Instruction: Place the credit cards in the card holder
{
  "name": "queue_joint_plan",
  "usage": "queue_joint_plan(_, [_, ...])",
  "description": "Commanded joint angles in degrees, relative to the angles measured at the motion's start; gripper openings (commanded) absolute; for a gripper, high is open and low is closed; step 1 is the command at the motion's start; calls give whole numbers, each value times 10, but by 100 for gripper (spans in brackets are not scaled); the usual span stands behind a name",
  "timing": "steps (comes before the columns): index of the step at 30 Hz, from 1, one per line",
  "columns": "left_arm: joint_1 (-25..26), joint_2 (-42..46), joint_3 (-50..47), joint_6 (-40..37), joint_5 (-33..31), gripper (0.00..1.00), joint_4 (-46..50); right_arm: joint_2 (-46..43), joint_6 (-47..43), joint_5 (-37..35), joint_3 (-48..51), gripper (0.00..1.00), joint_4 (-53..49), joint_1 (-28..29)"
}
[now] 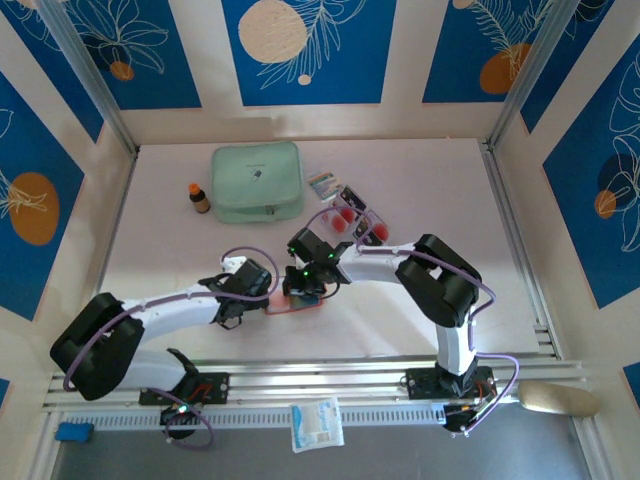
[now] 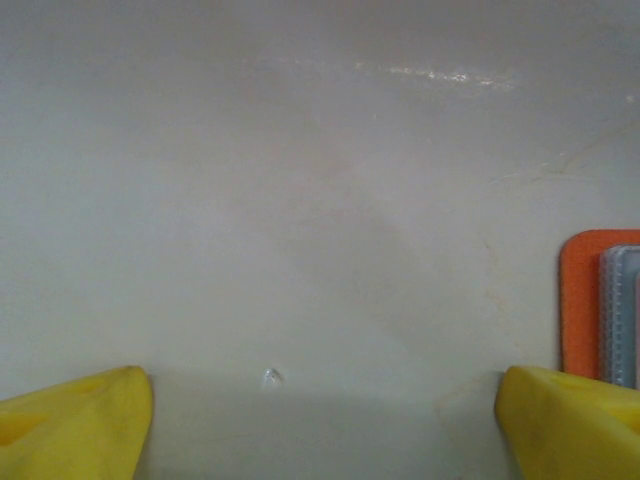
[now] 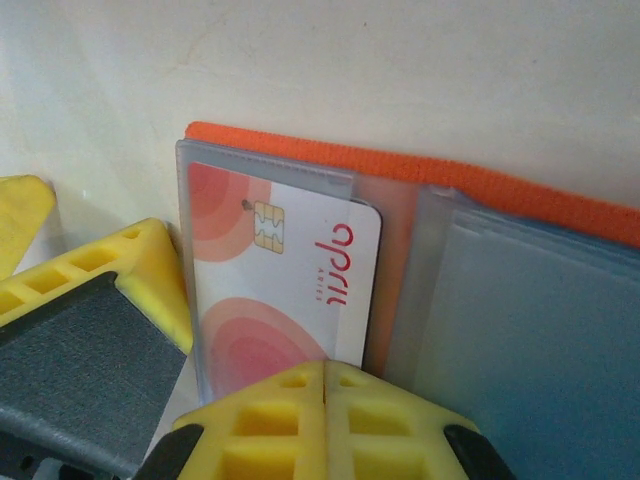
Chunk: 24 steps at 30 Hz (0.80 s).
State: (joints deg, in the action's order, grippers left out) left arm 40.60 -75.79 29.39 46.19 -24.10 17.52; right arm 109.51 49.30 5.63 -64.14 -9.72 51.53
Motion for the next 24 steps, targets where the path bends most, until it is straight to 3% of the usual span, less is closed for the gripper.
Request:
queue_joint_plan(1, [-6, 9, -6, -4, 0, 91, 1, -29, -2, 13, -13, 1, -14, 1])
queue_joint_plan(14, [-6, 78, 54, -40, -14, 93, 98, -123, -36, -4, 44, 3, -21, -43])
queue_joint_plan(24, [-6, 102, 86, -64, 8, 100, 107, -219, -88, -21, 120, 10, -54, -105])
